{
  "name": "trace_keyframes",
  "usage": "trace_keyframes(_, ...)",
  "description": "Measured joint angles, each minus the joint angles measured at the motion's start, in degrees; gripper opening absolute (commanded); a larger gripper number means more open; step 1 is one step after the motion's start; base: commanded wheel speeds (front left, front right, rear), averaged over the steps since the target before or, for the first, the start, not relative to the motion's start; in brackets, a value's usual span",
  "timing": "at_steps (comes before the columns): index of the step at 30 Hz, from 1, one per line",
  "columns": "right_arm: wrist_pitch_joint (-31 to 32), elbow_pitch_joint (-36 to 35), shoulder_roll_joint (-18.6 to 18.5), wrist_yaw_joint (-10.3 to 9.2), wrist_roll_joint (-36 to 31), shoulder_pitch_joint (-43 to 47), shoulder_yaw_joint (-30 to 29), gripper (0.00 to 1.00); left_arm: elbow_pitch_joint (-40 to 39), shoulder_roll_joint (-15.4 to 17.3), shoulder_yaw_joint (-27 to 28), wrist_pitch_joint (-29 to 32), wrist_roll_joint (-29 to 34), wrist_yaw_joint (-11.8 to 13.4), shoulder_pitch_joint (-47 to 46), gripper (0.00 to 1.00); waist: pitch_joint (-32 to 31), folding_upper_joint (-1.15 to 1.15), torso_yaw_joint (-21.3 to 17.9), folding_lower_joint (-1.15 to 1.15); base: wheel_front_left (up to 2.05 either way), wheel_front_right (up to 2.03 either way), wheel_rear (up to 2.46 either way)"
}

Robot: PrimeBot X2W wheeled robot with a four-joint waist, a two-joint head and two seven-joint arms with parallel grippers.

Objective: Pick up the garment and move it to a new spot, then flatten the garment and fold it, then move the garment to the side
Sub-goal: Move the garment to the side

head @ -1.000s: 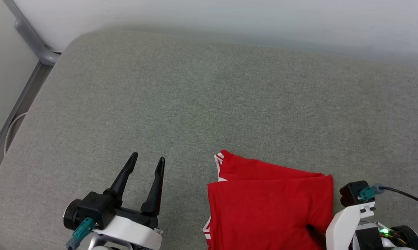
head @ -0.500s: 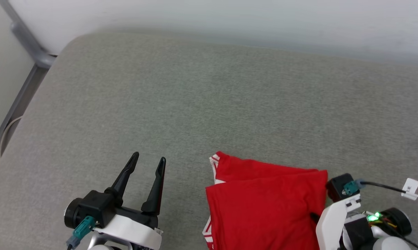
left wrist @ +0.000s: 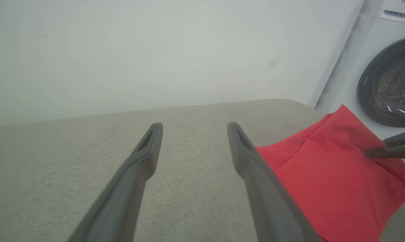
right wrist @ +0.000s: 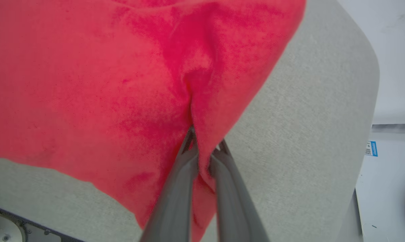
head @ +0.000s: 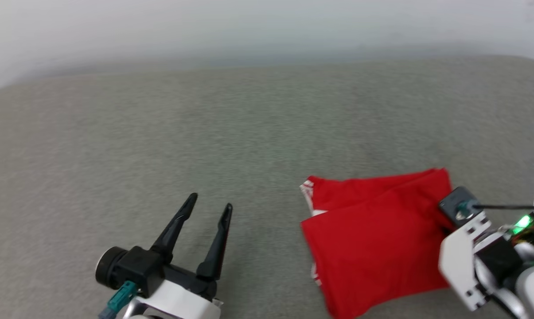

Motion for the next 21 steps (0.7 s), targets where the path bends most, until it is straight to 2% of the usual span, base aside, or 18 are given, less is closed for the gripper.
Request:
trace_keyframes(4,-1.51,0.24,-6.21,0.01,-0.75,-3.83,0.36,0.00,-2.08,0.07,-2.59,0.00,-0.62,0.00,-1.02,1.00,0.99,0.00,-4.82,0.00,0.00,0.00,0.00)
trace_keyframes(9,-5.05,4.35,-11.13,-0.01,-1.48,-6.59,-2.58,0.00,-4.38,1.78,-4.98,0.00,-0.55,0.00,-4.12,1.00,4.36,0.00,-9.13,0.00,0.00,0.00,0.00)
trace_keyframes(15,-10.92,10.90,-15.62,0.01,-2.16,-8.27,-8.26,0.00,-7.67,4.79,-6.41,-0.01,0.02,0.00,-8.47,1.00,10.75,0.00,-11.56,0.01,0.00,0.00,0.00)
trace_keyframes(21,-19.23,20.00,-16.96,0.01,-6.08,-12.56,-16.15,0.00,-14.79,8.75,-6.79,1.79,0.75,0.00,-14.31,1.00,18.84,0.00,-12.60,0.01,0.00,0.00,0.00)
